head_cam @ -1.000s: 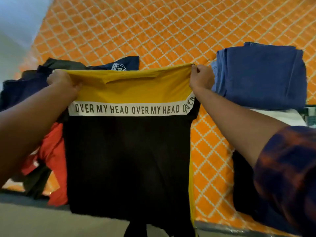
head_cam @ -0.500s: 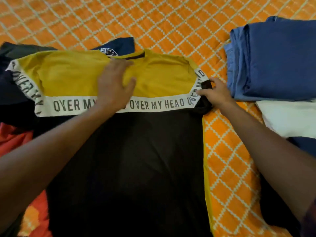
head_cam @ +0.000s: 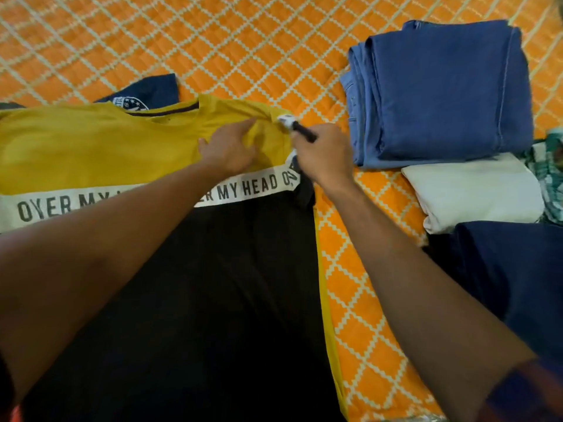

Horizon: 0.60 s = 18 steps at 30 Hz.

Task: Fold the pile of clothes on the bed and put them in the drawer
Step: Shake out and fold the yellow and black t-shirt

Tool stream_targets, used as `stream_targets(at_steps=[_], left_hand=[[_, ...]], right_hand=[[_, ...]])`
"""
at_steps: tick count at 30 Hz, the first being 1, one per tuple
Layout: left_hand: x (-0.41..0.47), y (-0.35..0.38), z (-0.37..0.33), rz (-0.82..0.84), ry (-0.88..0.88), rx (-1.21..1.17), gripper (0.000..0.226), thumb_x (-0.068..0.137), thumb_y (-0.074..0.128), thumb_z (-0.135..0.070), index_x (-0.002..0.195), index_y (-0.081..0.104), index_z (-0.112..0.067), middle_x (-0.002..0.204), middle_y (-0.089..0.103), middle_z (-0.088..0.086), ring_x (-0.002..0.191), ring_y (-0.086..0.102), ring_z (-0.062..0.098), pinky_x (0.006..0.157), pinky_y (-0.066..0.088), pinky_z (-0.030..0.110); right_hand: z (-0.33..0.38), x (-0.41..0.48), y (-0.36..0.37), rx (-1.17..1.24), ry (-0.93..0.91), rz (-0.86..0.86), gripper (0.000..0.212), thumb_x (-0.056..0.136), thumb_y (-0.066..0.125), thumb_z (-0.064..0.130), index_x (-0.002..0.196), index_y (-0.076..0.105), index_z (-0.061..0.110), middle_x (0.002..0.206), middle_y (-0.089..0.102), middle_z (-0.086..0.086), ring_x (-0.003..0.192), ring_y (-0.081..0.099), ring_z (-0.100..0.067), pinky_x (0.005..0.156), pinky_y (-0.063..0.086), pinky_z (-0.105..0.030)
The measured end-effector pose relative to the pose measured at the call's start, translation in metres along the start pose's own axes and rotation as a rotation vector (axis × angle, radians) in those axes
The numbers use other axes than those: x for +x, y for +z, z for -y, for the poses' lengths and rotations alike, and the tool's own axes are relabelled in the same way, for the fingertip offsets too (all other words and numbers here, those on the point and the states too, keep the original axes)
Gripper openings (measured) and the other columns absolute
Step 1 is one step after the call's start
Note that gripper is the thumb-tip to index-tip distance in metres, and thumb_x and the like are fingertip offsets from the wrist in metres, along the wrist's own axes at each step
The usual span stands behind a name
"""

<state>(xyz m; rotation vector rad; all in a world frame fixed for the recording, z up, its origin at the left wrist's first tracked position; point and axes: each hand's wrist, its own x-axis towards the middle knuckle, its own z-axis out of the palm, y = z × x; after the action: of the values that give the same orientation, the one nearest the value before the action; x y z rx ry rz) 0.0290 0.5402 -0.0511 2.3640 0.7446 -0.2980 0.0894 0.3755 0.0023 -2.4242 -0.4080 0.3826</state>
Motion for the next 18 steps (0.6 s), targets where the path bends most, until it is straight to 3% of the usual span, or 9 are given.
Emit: stream_targets(at_steps=[2, 3, 4, 6, 8, 10, 12, 15, 18], left_hand=[[-0.002, -0.009, 0.002, -0.145, -0.092, -0.371, 0.054, 0.095, 0.044, -0.014, 0.149, 0.047, -0.021, 0.147, 0.052, 0.006, 0.136, 0.047, 0.025, 0.112, 0.038, 0.04], [-0.006, -0.012, 0.004, -0.201, -0.126, -0.446, 0.053, 0.092, 0.041, -0.005, 0.142, 0.054, -0.016, 0.139, 0.059, 0.006, 0.131, 0.052, 0.023, 0.105, 0.042, 0.032], [-0.015, -0.016, 0.01, -0.253, -0.135, -0.448, 0.051, 0.09, 0.039, -0.001, 0.134, 0.061, -0.014, 0.132, 0.064, 0.005, 0.126, 0.056, 0.02, 0.099, 0.043, 0.025], [-0.035, -0.024, 0.026, -0.344, -0.055, -0.384, 0.042, 0.09, 0.042, 0.001, 0.119, 0.069, -0.014, 0.119, 0.069, 0.001, 0.114, 0.061, 0.014, 0.092, 0.042, 0.02], [-0.059, -0.035, 0.047, -0.395, 0.082, -0.291, 0.032, 0.091, 0.049, -0.005, 0.111, 0.072, -0.015, 0.112, 0.071, -0.001, 0.102, 0.064, 0.016, 0.089, 0.047, 0.028], [-0.087, -0.045, 0.077, -0.422, 0.214, -0.104, 0.026, 0.091, 0.054, -0.007, 0.108, 0.073, -0.014, 0.108, 0.072, 0.003, 0.097, 0.063, 0.026, 0.087, 0.045, 0.035], [-0.118, -0.059, 0.118, -0.495, 0.232, 0.031, 0.023, 0.09, 0.057, -0.005, 0.105, 0.073, -0.011, 0.104, 0.072, 0.008, 0.099, 0.058, 0.03, 0.087, 0.04, 0.036], [-0.159, -0.085, 0.171, -0.668, 0.08, 0.01, 0.022, 0.086, 0.057, -0.012, 0.1, 0.074, -0.012, 0.1, 0.071, 0.01, 0.097, 0.06, 0.03, 0.088, 0.039, 0.036], [-0.201, -0.113, 0.215, -0.779, -0.111, -0.003, 0.022, 0.084, 0.057, -0.012, 0.101, 0.072, -0.011, 0.099, 0.068, 0.013, 0.092, 0.058, 0.034, 0.086, 0.038, 0.036]], right_hand=[[0.013, -0.013, 0.023, 0.118, 0.024, 0.297, 0.024, 0.095, 0.064, 0.039, 0.102, 0.071, 0.018, 0.075, 0.072, -0.003, 0.064, 0.072, -0.021, 0.068, 0.06, -0.031], [0.014, -0.02, 0.032, 0.173, 0.055, 0.394, 0.027, 0.095, 0.065, 0.038, 0.112, 0.069, 0.017, 0.077, 0.073, -0.006, 0.065, 0.074, -0.023, 0.073, 0.062, -0.04], [0.011, -0.026, 0.042, 0.198, 0.059, 0.408, 0.032, 0.096, 0.065, 0.035, 0.12, 0.067, 0.015, 0.079, 0.074, -0.007, 0.068, 0.074, -0.023, 0.077, 0.062, -0.041], [-0.004, -0.034, 0.054, 0.03, -0.042, 0.234, 0.035, 0.097, 0.062, 0.033, 0.127, 0.065, 0.017, 0.096, 0.074, -0.005, 0.09, 0.072, -0.023, 0.084, 0.055, -0.033], [-0.024, -0.035, 0.059, -0.147, -0.089, 0.138, 0.042, 0.097, 0.06, 0.034, 0.137, 0.061, 0.02, 0.124, 0.065, -0.006, 0.112, 0.062, -0.025, 0.092, 0.048, -0.033], [-0.032, -0.036, 0.061, -0.217, -0.06, 0.226, 0.051, 0.097, 0.059, 0.035, 0.146, 0.052, 0.02, 0.142, 0.052, -0.008, 0.125, 0.055, -0.028, 0.101, 0.046, -0.037], [-0.018, -0.036, 0.064, -0.229, -0.069, 0.273, 0.048, 0.097, 0.059, 0.037, 0.142, 0.055, 0.023, 0.135, 0.06, -0.005, 0.123, 0.057, -0.026, 0.1, 0.048, -0.038], [0.024, -0.036, 0.069, -0.192, -0.159, 0.243, 0.027, 0.095, 0.059, 0.033, 0.119, 0.07, 0.026, 0.103, 0.072, 0.001, 0.102, 0.066, -0.023, 0.084, 0.054, -0.037], [0.088, -0.052, 0.096, -0.131, -0.292, 0.446, 0.022, 0.093, 0.06, 0.03, 0.112, 0.072, 0.028, 0.08, 0.066, 0.011, 0.087, 0.064, -0.017, 0.074, 0.05, -0.032]])
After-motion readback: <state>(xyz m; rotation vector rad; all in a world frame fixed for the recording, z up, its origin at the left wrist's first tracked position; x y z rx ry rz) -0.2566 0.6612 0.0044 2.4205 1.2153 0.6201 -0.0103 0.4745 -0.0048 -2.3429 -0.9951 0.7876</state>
